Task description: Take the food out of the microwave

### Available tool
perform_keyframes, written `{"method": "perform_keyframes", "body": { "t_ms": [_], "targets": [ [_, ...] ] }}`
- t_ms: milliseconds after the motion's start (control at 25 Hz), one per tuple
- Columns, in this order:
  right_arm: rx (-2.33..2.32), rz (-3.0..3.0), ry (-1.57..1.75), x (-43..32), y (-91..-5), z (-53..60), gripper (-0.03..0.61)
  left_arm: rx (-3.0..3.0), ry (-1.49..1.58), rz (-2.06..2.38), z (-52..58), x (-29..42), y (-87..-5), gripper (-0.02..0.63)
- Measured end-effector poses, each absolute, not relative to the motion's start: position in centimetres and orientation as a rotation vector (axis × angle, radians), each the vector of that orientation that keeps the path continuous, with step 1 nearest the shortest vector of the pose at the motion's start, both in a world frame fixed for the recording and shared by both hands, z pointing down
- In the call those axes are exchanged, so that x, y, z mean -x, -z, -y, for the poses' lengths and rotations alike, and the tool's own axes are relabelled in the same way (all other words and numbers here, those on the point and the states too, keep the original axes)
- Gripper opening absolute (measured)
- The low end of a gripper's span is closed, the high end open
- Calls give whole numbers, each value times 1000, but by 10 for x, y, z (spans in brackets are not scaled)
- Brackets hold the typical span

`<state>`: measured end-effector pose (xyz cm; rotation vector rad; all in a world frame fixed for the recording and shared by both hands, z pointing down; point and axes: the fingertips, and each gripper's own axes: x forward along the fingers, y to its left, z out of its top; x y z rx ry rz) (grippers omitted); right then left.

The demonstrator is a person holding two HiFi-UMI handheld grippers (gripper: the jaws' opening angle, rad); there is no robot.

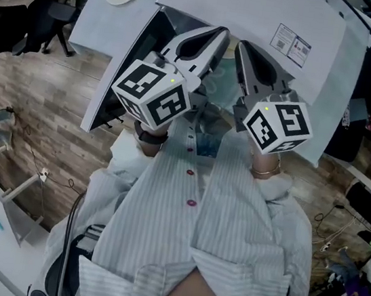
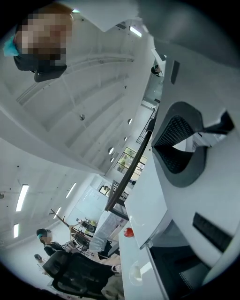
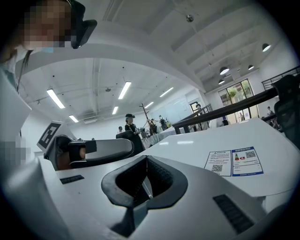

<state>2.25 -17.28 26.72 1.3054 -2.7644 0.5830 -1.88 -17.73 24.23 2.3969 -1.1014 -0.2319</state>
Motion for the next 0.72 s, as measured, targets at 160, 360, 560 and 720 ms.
{"method": "perform_keyframes", "body": {
  "t_ms": [160,360,560,720],
  "targets": [
    [-1358,2746,-606,-25,-270,176,32,-2402,221,1060,180,18,-247,8],
    [-1403,2714,-655,-26,-280,174,32,-2391,200,1022,181,19,-258,8],
    [-1428,2686,-706,-27,-295,174,32,-2367,173,1005,182,21,-276,8],
    [-1444,2647,-773,-30,-317,173,32,-2312,136,997,185,23,-303,8]
  ]
}}
